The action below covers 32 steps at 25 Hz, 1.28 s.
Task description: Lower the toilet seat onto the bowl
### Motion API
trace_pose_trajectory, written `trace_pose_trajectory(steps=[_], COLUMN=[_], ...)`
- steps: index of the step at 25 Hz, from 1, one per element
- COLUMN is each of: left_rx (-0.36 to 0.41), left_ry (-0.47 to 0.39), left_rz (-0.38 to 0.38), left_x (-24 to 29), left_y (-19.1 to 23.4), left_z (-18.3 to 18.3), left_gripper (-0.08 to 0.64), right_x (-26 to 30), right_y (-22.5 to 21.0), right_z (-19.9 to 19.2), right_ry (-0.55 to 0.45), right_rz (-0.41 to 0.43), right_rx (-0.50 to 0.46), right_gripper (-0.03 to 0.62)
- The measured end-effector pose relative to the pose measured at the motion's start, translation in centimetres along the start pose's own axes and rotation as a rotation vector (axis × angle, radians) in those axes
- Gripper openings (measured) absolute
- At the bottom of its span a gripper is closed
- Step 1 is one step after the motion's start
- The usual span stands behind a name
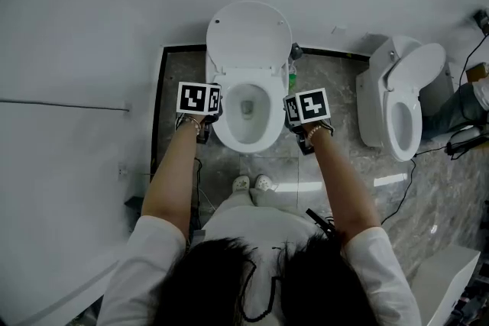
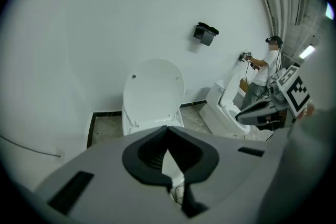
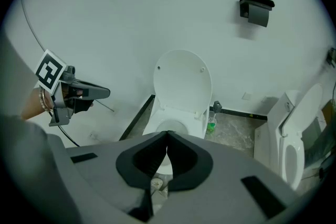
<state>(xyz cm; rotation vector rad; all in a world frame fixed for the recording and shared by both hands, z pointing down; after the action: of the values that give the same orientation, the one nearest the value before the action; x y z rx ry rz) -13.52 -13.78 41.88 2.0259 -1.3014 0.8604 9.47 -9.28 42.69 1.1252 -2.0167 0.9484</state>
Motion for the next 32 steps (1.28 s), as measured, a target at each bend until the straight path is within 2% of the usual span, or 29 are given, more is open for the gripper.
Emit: trace_pose_trajectory(steps=[10, 17, 26, 32], left_rx=[0.063, 0.062, 0.057, 0.113], left_ry=[-0.096, -0.238, -0.387, -0.471], left_rz=[0.012, 0.025, 0.046, 0.078], left_x=[-3.8, -7.5, -11.7, -13.8], left_y=[-0.9, -0.9, -1.1, -1.5], left_z=[2.4, 6.2, 9.2, 10.5], left_gripper=[0.009, 0.009, 0.009, 0.009], right_x=[-3.4, -6.9, -10.9, -13.1], right_y=[1.5, 2.6, 3.4, 4.0], right_z=[2.0, 5.1, 7.6, 8.8], right_ry=[-0.098, -0.186, -0.334, -0.422], right_rz=[0.009, 0.001, 0.003, -0.006], right_rx=[-0.034, -0.132, -0.181, -0.216], right_gripper=[0.028, 0.028, 0.028, 0.028])
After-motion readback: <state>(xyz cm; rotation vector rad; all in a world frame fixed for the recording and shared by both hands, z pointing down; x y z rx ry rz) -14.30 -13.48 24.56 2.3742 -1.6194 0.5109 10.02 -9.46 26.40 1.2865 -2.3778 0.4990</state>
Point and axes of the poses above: the fingertips, and each gripper's own axes: x forward along the fingers, y to its left, z out of its top, the point moved 5 cm from there along -x, backward along the fingers, and after that the axes turned 6 degrees about z, right-handed, at the moved point
